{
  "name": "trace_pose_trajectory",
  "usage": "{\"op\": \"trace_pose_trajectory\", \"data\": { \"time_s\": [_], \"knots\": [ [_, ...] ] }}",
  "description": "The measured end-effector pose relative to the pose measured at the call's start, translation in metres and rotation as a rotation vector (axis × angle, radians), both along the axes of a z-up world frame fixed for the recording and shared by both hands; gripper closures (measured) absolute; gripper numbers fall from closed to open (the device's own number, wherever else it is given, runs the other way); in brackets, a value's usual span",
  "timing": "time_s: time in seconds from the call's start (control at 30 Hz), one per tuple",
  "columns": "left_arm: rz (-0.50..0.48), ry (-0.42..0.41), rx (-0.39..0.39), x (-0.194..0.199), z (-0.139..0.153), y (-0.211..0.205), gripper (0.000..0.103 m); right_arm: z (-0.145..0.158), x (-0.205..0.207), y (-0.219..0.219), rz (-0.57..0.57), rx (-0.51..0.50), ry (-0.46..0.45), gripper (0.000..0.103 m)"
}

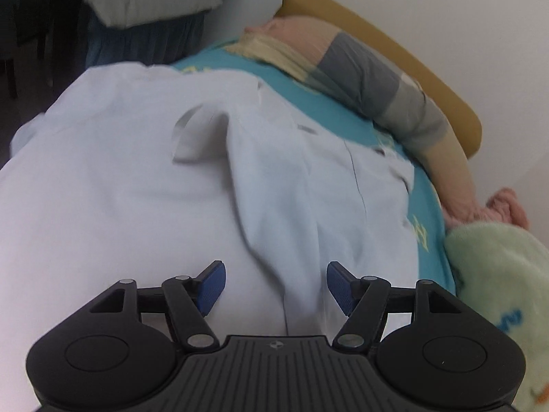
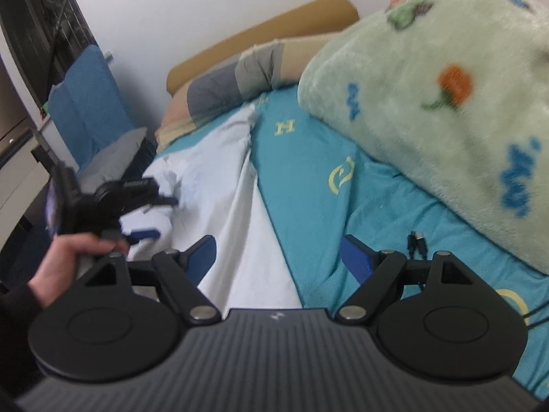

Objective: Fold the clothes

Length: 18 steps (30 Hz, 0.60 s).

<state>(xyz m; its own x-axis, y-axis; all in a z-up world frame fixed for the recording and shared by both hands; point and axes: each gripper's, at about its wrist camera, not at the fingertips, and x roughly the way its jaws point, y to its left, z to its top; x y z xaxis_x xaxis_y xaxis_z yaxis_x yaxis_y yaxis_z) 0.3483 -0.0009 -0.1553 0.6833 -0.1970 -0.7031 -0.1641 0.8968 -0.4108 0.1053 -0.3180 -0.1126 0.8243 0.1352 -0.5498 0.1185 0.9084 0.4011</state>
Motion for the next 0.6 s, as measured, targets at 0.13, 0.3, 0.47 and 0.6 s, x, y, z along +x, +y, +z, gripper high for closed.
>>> {"op": "trace_pose_trajectory", "data": {
  "time_s": [0.13,0.3,0.47,0.6],
  "knots": [
    [-0.022,-0.071,0.068,0.025,-0.002,-0.009,0.084,-0.007,0.01,-0.001,0.002,-0.007,0.009,0.022],
    [-0.067,-0.164,0.293,0.057,0.018,-0.038,0.099,-0.017,0.021,-0.003,0.004,-0.015,0.021,0.022],
    [-0.042,-0.149,0.408,0.077,0.014,-0.041,0.096,-0.026,0.033,-0.004,0.007,-0.024,0.033,0.022],
    [-0.023,-0.121,0.359,0.053,0.014,-0.033,0.054,-0.026,0.034,-0.004,0.019,-0.032,0.022,0.022]
  ]
}}
